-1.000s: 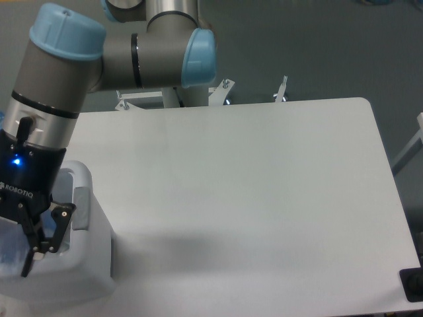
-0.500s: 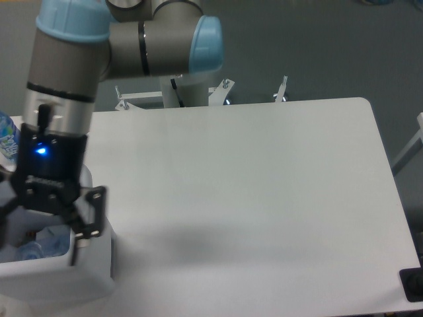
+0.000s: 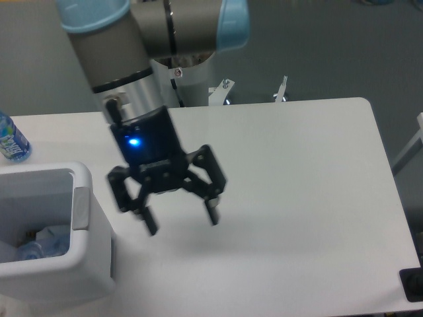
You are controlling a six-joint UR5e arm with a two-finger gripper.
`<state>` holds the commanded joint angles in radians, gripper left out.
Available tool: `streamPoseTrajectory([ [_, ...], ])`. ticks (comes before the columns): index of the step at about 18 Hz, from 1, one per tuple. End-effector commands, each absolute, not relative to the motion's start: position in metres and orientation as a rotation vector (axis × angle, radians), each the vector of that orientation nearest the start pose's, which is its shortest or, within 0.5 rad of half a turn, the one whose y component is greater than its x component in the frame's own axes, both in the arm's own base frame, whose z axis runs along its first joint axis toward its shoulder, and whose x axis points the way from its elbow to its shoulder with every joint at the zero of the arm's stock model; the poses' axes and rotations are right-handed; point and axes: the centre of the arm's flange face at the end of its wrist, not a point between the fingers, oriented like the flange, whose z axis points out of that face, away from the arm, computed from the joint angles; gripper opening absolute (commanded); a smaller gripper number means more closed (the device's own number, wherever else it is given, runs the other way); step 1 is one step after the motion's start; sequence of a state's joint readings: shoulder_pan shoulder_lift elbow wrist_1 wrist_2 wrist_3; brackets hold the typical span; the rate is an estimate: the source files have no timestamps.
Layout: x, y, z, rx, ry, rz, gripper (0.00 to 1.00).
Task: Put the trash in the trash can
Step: 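Open the gripper to release the bottle and raise away from the bin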
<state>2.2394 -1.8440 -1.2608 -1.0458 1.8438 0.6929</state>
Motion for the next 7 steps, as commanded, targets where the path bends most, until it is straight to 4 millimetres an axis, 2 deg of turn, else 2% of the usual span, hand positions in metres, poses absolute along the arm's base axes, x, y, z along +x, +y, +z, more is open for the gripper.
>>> streamPoseTrajectory([
  [3, -0.324, 0.524, 0.569, -2.961, 0.265, 0.731, 1.00],
  [7, -0.333, 0.503, 0.574, -2.971, 0.296, 0.663, 1.00],
])
